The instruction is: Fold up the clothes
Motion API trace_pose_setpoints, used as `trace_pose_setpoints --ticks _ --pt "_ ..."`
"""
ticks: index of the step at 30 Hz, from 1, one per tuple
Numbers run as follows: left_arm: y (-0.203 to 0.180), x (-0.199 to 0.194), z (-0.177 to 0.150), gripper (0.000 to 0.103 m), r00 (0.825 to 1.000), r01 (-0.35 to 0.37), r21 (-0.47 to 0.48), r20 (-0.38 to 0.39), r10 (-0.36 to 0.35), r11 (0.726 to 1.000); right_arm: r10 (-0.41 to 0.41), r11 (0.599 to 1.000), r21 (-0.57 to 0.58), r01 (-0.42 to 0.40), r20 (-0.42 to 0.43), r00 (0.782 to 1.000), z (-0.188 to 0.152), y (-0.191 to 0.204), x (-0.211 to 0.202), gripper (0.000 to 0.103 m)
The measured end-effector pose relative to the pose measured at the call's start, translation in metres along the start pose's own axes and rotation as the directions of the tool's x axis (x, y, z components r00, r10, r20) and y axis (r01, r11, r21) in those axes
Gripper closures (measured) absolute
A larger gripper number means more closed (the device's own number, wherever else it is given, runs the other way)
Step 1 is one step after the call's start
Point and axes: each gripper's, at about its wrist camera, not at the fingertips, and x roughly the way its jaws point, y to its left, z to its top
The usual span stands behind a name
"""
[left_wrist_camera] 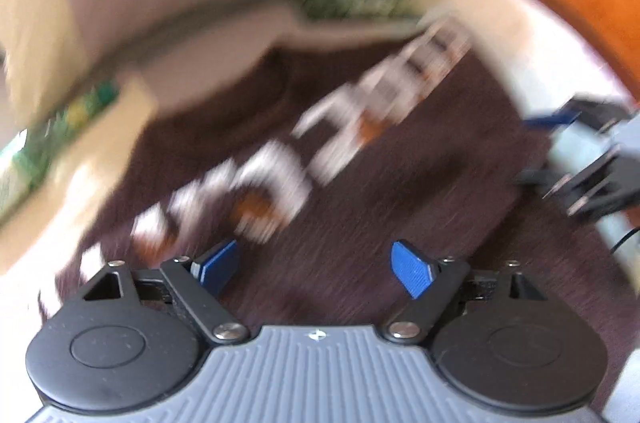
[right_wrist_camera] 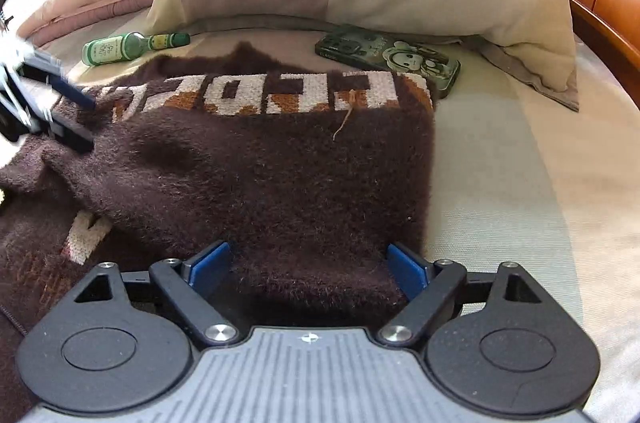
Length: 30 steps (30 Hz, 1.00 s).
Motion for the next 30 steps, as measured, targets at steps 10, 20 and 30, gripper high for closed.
trace_pose_setpoints --ticks 10,20,30 --pt "-0.007 0.063 0.028 0.024 0.977 0.211 -0.19 0.047 -0.206 0.959 -0.013 1.0 -0.006 0.013 0.001 1.0 0.001 0.003 -0.001 0.007" --pt "-0.003 0.037 0.036 0.027 0.969 0.246 -0.219 0.071 -0.236 0.944 -0.027 1.0 -0.016 0.027 0.009 1.0 -0.001 0.007 0.003 0.001" --pt "0.021 0.025 -0.013 0.028 0.989 0.132 -0.334 -0.019 -0.147 0.933 -0.028 0.999 -0.047 0.027 -0.004 1.0 -0.003 0.007 0.003 0.0"
